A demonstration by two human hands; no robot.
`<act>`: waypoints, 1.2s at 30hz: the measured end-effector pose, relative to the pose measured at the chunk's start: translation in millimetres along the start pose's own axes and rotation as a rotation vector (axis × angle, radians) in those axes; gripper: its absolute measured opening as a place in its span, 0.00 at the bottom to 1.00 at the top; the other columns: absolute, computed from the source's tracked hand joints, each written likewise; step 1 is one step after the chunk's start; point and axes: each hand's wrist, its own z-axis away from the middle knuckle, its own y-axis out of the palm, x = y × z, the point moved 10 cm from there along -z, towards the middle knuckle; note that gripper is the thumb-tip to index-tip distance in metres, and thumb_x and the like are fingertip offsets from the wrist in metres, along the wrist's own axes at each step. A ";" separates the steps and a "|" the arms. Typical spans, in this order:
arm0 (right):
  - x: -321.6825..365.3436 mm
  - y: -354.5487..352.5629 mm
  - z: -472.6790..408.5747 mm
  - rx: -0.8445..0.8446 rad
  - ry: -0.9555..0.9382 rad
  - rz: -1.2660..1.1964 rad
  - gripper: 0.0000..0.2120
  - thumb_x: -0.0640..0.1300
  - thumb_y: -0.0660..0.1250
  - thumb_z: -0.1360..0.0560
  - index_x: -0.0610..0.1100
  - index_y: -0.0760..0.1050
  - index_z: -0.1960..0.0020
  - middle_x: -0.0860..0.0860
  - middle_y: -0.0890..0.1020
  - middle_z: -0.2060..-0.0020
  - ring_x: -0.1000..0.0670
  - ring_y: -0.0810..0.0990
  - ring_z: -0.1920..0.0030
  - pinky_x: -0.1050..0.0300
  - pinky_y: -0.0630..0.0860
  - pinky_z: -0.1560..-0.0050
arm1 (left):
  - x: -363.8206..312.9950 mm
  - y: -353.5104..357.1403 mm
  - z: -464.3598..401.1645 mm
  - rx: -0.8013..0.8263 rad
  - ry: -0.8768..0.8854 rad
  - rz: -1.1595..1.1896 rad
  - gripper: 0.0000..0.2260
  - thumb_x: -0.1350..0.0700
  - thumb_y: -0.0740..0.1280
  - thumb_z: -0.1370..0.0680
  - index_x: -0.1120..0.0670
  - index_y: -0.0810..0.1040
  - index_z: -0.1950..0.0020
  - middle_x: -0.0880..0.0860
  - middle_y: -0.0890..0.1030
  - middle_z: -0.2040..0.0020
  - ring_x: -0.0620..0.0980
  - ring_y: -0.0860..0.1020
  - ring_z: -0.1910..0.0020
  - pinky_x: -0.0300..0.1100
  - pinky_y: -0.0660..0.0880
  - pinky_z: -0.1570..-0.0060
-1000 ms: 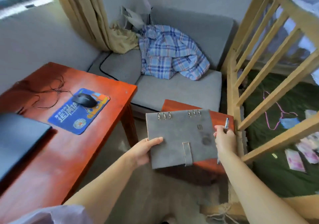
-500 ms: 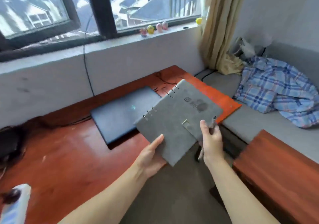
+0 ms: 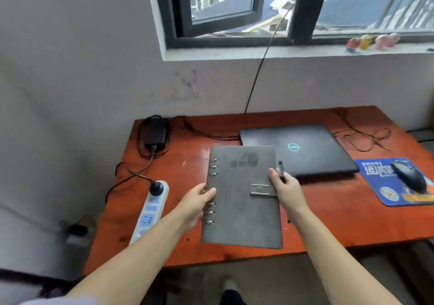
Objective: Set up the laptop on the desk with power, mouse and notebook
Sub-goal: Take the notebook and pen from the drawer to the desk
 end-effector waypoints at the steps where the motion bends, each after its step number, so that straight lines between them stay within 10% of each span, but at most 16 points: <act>1: -7.6 17.3 -7.1 0.033 0.013 0.111 0.11 0.45 0.62 0.23 0.41 0.79 0.58 0.48 0.85 0.60 0.50 0.83 0.57 0.57 0.77 0.57 | 6.5 -15.3 -2.6 -0.094 0.000 0.026 0.07 0.61 0.60 0.20 0.55 0.75 0.45 0.52 0.80 0.55 0.48 0.79 0.63 0.40 0.76 0.65; 15: -75.9 101.9 -67.9 0.197 0.140 0.633 0.13 0.39 0.60 0.24 0.45 0.77 0.42 0.40 0.83 0.48 0.38 0.79 0.48 0.56 0.70 0.54 | 44.2 -105.9 -46.8 -0.661 -0.096 -0.208 0.07 0.59 0.69 0.27 0.58 0.82 0.50 0.57 0.84 0.55 0.56 0.81 0.57 0.53 0.77 0.49; 18: -75.3 101.2 -75.2 0.203 0.135 0.654 0.15 0.39 0.59 0.24 0.46 0.75 0.38 0.41 0.82 0.46 0.39 0.78 0.46 0.55 0.72 0.51 | 37.4 -105.4 -53.0 -0.686 -0.083 -0.363 0.10 0.57 0.69 0.27 0.57 0.81 0.46 0.56 0.84 0.51 0.56 0.81 0.52 0.48 0.77 0.48; 22: -75.0 102.2 -79.4 0.207 0.145 0.691 0.19 0.40 0.59 0.23 0.47 0.71 0.33 0.41 0.80 0.42 0.39 0.76 0.42 0.53 0.73 0.46 | 33.9 -106.0 -58.2 -0.707 -0.061 -0.486 0.14 0.56 0.69 0.26 0.57 0.79 0.41 0.56 0.81 0.47 0.48 0.78 0.60 0.27 0.71 0.73; 26: -76.1 103.2 -75.9 0.244 0.131 0.769 0.21 0.39 0.58 0.24 0.47 0.68 0.31 0.42 0.71 0.41 0.40 0.77 0.46 0.51 0.72 0.45 | 29.2 -106.7 -58.0 -0.728 -0.041 -0.666 0.16 0.53 0.68 0.26 0.58 0.77 0.39 0.58 0.75 0.45 0.51 0.75 0.56 0.33 0.69 0.58; 31: -63.8 100.8 -72.3 0.261 0.123 0.777 0.22 0.45 0.62 0.24 0.42 0.65 0.31 0.40 0.68 0.41 0.39 0.73 0.43 0.50 0.70 0.39 | 28.0 -105.0 -59.7 -0.672 -0.040 -0.687 0.16 0.53 0.67 0.25 0.56 0.74 0.38 0.54 0.71 0.51 0.40 0.70 0.68 0.25 0.67 0.73; 36: -40.8 125.3 -58.7 0.385 0.143 0.792 0.12 0.40 0.53 0.22 0.36 0.70 0.45 0.35 0.71 0.44 0.36 0.71 0.44 0.49 0.67 0.44 | 34.3 -103.7 -52.7 -0.587 -0.052 -0.690 0.21 0.55 0.66 0.24 0.55 0.70 0.32 0.54 0.70 0.50 0.45 0.71 0.63 0.28 0.66 0.65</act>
